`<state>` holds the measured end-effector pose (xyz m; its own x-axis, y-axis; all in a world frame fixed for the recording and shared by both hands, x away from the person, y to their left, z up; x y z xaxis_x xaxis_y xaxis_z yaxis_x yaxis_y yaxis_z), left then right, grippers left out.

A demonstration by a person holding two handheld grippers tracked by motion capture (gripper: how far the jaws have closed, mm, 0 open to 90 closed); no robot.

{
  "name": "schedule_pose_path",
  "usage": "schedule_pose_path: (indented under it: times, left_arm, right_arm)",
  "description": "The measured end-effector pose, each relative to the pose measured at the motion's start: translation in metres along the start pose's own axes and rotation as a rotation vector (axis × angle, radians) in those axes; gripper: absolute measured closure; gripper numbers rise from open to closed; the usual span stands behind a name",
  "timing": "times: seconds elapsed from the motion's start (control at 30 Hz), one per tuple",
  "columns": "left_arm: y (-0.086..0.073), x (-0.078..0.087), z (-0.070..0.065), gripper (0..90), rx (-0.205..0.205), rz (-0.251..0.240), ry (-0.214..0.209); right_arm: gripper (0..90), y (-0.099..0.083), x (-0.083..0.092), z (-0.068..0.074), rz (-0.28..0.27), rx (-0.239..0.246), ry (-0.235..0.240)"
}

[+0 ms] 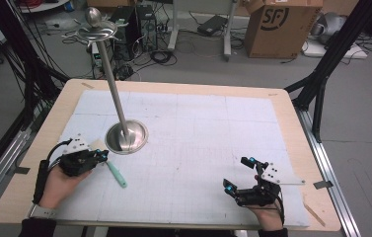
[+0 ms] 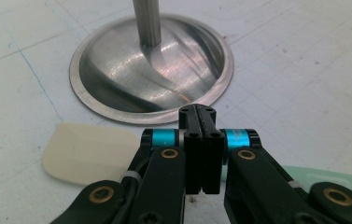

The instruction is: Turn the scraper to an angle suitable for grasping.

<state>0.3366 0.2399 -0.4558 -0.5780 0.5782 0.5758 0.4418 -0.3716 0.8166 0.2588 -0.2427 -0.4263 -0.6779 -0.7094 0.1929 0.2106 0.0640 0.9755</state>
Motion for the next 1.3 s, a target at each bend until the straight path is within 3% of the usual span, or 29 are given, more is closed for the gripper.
schedule_pose_path:
  times: [0.2, 0.37, 0.43, 0.57, 0.8, 0.97, 1.23, 1.3]
  left_arm:
    - [0.002, -0.010, 0.008, 89.6, 0.043, 0.007, -0.011]
    - [0.003, -0.016, 0.011, 89.6, 0.049, 0.027, -0.007]
    - [0.003, -0.019, 0.012, 89.5, 0.048, 0.048, 0.016]
    - [-0.001, -0.024, 0.013, 89.6, 0.025, 0.082, 0.018]
    - [-0.002, -0.023, 0.015, 89.6, 0.062, 0.085, 0.017]
    - [-0.005, -0.017, 0.015, 89.7, 0.056, 0.104, 0.028]
    - [-0.011, -0.006, 0.013, 89.7, 0.075, 0.121, 0.035]
    - [-0.018, 0.002, 0.008, 89.7, 0.094, 0.103, 0.040]
  right_arm:
    - [0.4, 0.000, 0.002, -0.003, -0.013, 0.003, -0.012]
    - [0.4, 0.001, 0.003, -0.004, -0.017, 0.001, -0.015]
    - [0.4, 0.001, 0.002, -0.003, -0.015, -0.001, -0.012]
    - [0.4, 0.001, 0.000, -0.002, -0.018, 0.012, -0.011]
    - [0.4, 0.000, -0.001, -0.001, -0.010, 0.016, -0.004]
    - [0.4, 0.002, 0.003, -0.001, -0.018, 0.014, -0.008]
    - [0.4, 0.002, 0.004, -0.001, -0.027, 0.013, -0.018]
    - [0.4, 0.001, 0.003, -0.001, -0.021, 0.014, -0.016]
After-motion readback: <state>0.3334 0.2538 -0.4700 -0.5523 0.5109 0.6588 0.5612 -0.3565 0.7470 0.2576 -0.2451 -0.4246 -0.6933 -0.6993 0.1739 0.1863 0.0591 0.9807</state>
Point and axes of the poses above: each handheld gripper's, and its own axes: x roughly backward along the jaws, y roughly out of its top, z roughly to its left, the point moved 4 cm from there along -x, roughly forward along the jaws, and after that the axes turned 3 degrees about -y, right-handed, at the moved point
